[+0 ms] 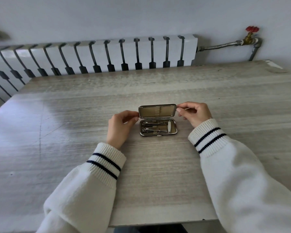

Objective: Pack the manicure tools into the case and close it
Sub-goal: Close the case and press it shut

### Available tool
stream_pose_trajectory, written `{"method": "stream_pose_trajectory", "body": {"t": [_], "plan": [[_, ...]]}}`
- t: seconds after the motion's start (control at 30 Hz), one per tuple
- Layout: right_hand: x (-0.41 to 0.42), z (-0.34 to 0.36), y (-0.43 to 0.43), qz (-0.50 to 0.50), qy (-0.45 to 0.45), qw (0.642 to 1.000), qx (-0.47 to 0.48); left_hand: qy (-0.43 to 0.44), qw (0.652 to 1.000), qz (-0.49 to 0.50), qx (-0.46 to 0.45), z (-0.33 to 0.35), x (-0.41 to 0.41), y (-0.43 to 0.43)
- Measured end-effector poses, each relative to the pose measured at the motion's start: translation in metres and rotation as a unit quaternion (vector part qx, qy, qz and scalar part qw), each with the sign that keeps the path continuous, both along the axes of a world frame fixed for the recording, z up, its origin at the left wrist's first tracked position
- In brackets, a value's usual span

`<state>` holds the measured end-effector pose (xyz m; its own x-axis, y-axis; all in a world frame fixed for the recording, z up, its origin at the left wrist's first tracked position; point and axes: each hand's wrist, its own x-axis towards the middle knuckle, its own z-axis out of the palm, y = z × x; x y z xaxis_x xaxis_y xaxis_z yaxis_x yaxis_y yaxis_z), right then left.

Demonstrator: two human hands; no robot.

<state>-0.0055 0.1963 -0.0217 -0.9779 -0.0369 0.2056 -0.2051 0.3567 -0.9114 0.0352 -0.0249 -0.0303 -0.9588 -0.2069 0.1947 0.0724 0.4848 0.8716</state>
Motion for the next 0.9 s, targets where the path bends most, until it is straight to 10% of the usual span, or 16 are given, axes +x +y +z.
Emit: {"method": "stream_pose_trajectory", "body": {"t": [0.9], "plan": [[-0.003, 0.002, 0.025, 0.215, -0.098, 0.970, 0.054, -0.020, 0.998, -0.026, -0.047, 0.005, 0.006, -0.001]]}}
